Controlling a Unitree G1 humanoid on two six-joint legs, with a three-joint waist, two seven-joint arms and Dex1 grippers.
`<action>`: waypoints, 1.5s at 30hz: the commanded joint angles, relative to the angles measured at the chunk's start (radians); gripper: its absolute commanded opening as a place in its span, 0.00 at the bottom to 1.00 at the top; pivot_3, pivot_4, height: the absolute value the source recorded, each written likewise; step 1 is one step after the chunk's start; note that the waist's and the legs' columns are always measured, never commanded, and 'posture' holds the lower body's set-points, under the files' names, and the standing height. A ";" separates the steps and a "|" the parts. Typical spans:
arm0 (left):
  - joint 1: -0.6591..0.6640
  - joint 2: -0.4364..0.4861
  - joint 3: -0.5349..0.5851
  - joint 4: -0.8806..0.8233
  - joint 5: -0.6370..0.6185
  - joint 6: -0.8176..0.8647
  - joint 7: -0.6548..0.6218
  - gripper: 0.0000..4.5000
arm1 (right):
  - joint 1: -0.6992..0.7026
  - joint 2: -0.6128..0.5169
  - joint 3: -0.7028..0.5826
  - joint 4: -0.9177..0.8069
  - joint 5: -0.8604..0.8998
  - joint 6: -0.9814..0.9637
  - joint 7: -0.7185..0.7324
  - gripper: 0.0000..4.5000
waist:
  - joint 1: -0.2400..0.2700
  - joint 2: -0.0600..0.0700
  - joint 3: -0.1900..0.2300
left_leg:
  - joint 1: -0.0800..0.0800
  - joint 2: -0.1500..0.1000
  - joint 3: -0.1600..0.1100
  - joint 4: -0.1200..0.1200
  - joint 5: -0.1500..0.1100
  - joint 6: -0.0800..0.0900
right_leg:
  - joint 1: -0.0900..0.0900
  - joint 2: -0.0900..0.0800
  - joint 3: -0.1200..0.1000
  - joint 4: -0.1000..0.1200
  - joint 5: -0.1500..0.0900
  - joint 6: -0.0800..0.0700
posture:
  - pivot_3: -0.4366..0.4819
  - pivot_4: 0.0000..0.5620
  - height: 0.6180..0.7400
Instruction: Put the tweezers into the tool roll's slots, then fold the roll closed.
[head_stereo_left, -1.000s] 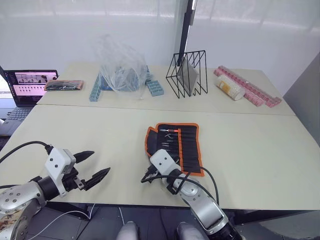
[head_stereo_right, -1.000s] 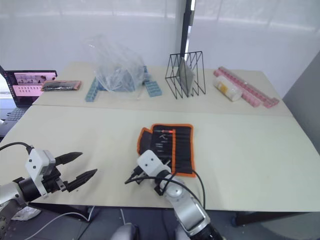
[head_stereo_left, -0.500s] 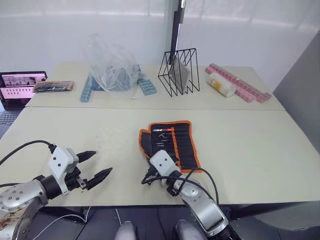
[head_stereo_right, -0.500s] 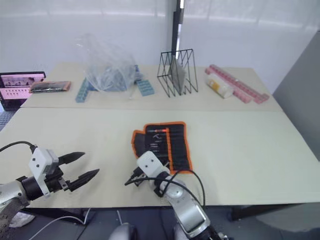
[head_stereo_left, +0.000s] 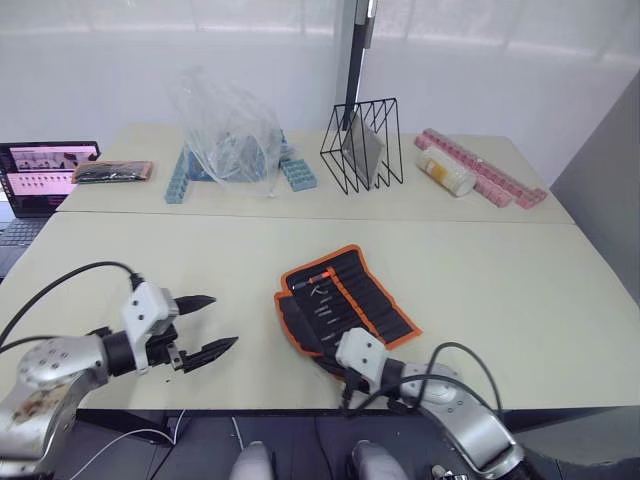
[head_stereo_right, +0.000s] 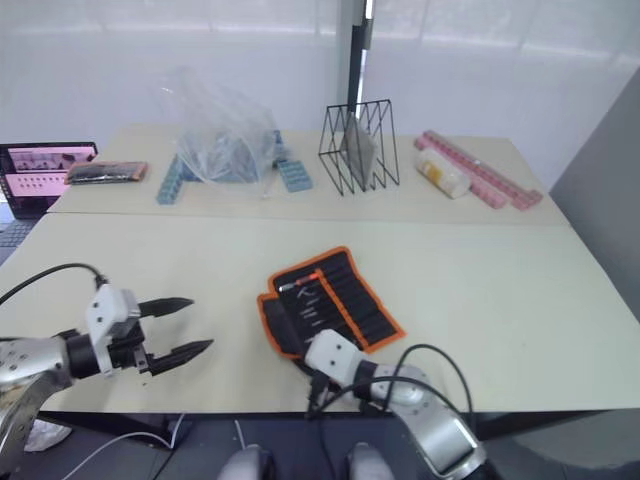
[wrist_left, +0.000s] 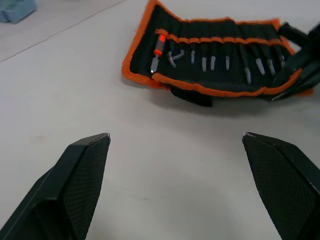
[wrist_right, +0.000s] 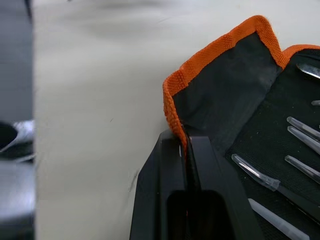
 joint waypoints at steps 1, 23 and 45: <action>-0.175 0.008 -0.131 0.146 0.061 -0.120 -0.137 1.00 | -0.038 -0.049 -0.047 0.034 0.037 -0.095 0.093 0.02 | 0.012 0.001 0.001 | 0.000 0.000 0.000 0.001 0.000 0.000 | 0.000 0.000 0.000 0.000 0.000 0.000 | 0.48 0.27 0.54; -0.922 -0.331 -0.467 1.245 0.376 -1.108 -0.466 1.00 | 0.051 -0.050 -0.081 -0.018 -0.001 -0.106 0.034 0.02 | 0.029 0.001 0.000 | -0.006 -0.001 -0.005 0.007 -0.001 0.003 | 0.000 0.001 -0.002 0.001 0.000 0.000 | 0.48 0.27 0.54; -0.782 -0.254 -0.469 1.129 0.368 -1.099 -0.545 0.00 | 0.014 -0.059 -0.104 0.020 -0.040 -0.127 0.007 0.00 | 0.011 0.002 0.000 | -0.004 -0.002 -0.018 0.011 -0.002 0.004 | 0.010 0.002 -0.011 0.001 0.001 0.001 | 0.48 0.27 0.54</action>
